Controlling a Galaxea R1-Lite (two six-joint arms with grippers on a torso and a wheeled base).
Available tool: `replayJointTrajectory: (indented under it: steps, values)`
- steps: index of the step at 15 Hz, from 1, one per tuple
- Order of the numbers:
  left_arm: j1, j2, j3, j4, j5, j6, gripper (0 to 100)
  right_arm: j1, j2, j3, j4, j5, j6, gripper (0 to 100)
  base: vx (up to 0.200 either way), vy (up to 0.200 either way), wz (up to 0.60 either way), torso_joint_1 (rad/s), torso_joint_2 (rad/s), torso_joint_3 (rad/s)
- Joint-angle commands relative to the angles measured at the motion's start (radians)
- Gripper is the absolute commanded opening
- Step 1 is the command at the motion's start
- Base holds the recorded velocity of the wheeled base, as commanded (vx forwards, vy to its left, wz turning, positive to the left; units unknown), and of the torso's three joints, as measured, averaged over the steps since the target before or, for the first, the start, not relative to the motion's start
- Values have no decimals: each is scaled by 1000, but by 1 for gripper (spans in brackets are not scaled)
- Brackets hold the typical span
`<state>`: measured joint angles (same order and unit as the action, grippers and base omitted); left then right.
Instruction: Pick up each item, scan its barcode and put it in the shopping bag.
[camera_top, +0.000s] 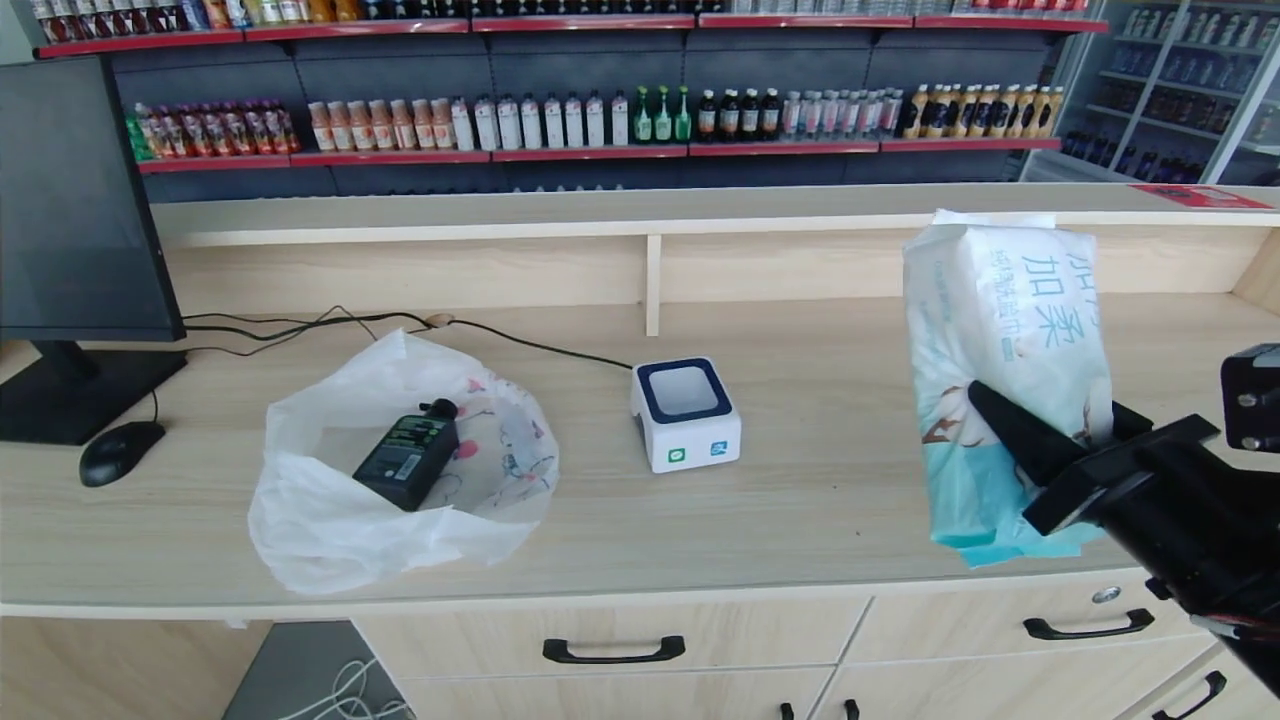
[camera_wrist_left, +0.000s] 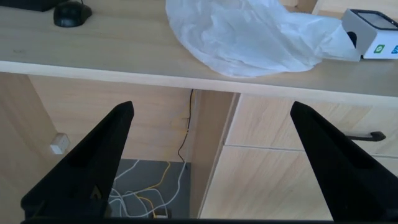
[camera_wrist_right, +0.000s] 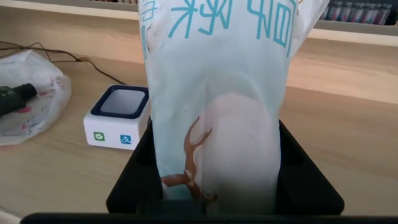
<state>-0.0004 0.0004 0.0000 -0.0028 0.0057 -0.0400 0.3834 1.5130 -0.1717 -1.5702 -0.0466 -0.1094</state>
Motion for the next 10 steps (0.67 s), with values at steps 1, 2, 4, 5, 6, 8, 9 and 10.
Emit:
replayJointTrajectory:
  steps: [1, 2, 4, 5, 6, 8, 9, 10]
  values:
    - [0, 0, 0, -2, 0, 0, 100, 54, -13, 21, -1, 2, -1, 0, 0, 200, 0, 2, 2, 2]
    - [-1, 0, 0, -2, 0, 0, 100, 71, -16, 14, -1, 2, 5, 0, 0, 200, 0, 2, 2, 2]
    - [-1, 1, 0, -2, 0, 0, 100, 106, -14, -14, -1, 1, 0, 0, 0, 200, 0, 2, 0, 2]
    - [-1, 0, 0, -2, 0, 0, 100, 117, -11, -26, -1, -1, -1, 0, 0, 200, 0, 2, 2, 2]
    - [-1, 0, 0, -2, 0, 0, 100, 117, -10, -29, -1, -1, -1, 0, 0, 200, 0, 2, 2, 2]
    - [-1, 0, 0, -2, 0, 0, 100, 120, -5, -17, -1, 2, 2, 0, 0, 200, 0, 2, 2, 2]
    - [0, 1, 0, -2, 0, 0, 100, 126, -4, -9, -1, 2, 4, 0, 0, 200, 0, 7, 2, 2]
    - [-1, 1, 0, -2, 0, 0, 100, 127, -4, -5, -1, 2, 5, 0, 0, 200, 0, 12, 7, 2]
